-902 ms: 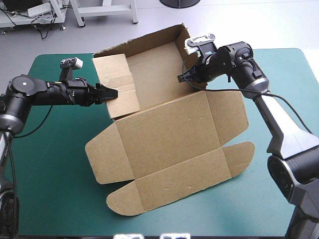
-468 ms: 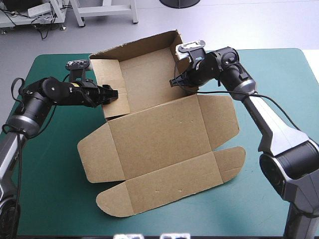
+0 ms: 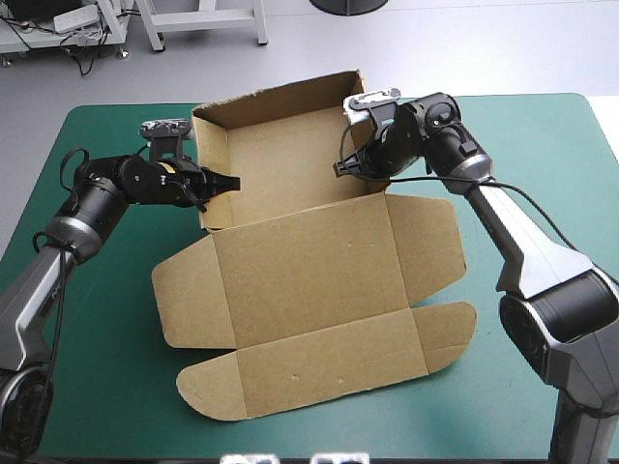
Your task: Fold the box
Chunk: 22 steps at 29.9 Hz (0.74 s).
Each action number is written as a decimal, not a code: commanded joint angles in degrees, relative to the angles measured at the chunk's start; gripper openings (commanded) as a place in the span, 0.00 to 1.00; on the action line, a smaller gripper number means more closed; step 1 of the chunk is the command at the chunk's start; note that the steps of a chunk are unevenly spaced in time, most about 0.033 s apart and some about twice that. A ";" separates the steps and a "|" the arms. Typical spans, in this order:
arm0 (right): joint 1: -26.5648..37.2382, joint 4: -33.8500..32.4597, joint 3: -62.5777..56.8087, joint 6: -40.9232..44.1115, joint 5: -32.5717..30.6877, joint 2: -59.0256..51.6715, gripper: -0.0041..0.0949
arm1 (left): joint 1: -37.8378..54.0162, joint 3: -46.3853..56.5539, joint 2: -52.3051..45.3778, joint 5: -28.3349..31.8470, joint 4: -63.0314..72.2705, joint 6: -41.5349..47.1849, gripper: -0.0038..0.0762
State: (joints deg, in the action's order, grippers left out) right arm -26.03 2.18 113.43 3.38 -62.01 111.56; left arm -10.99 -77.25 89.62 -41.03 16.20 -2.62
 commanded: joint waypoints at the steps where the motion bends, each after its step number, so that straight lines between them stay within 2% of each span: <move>1: -1.21 5.69 1.78 -1.38 -0.91 -0.38 0.02 | -1.62 -1.72 -0.35 -0.65 6.16 -2.88 0.04; 8: -1.21 2.71 1.78 -1.38 -9.79 5.70 0.02 | -1.62 -1.72 5.66 -7.22 5.06 -4.70 0.04; 16: -1.21 3.81 1.78 1.41 -10.01 8.76 0.02 | -1.62 -1.72 10.40 -12.14 5.08 -4.83 0.04; 22: -1.30 3.60 1.78 3.21 -10.01 10.36 0.02 | -1.71 -2.22 11.11 -12.36 4.99 -0.76 0.04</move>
State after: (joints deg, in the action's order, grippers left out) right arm -26.66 2.39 114.18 6.84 -71.38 123.11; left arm -11.16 -79.03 101.40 -51.52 16.22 -2.06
